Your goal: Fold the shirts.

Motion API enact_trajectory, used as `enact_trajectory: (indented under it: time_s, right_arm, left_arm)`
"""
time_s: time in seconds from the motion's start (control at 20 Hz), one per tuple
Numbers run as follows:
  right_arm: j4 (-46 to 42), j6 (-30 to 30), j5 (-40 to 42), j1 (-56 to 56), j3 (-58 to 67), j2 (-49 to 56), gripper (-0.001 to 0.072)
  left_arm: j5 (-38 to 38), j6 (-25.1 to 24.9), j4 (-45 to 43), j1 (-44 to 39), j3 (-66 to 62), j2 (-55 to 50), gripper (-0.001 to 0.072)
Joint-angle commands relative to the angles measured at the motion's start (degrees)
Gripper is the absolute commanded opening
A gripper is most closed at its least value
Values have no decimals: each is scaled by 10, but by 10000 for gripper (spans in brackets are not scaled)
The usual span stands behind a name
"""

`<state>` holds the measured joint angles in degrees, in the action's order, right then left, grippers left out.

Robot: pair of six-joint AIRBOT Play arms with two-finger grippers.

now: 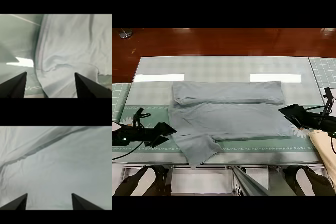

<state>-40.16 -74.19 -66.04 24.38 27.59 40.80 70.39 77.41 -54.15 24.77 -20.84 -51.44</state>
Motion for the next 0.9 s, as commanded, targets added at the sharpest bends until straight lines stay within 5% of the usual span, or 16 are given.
enact_trajectory:
  time_s: [0.0,0.3,0.45,0.5,0.55,0.6,0.85]
  right_arm:
    - [13,-5,0,1,-10,-13,633]
    - [-8,-30,2,16,3,-13,633]
    - [-160,-48,9,102,55,-13,633]
    - [-209,-84,11,127,58,-12,633]
    - [-257,-133,3,139,53,-12,633]
    - [-299,-170,-13,140,46,-12,633]
    - [-312,-205,-70,139,-23,1,632]
  left_arm:
    - [-17,23,6,-60,20,1,703]
    - [-58,65,18,-194,25,-19,703]
    - [-57,56,26,-216,25,-17,696]
    - [-58,56,28,-216,25,-17,545]
    - [-59,54,28,-216,24,-17,220]
    - [-58,34,34,-216,23,-17,21]
    - [-59,-23,102,-216,23,-17,21]
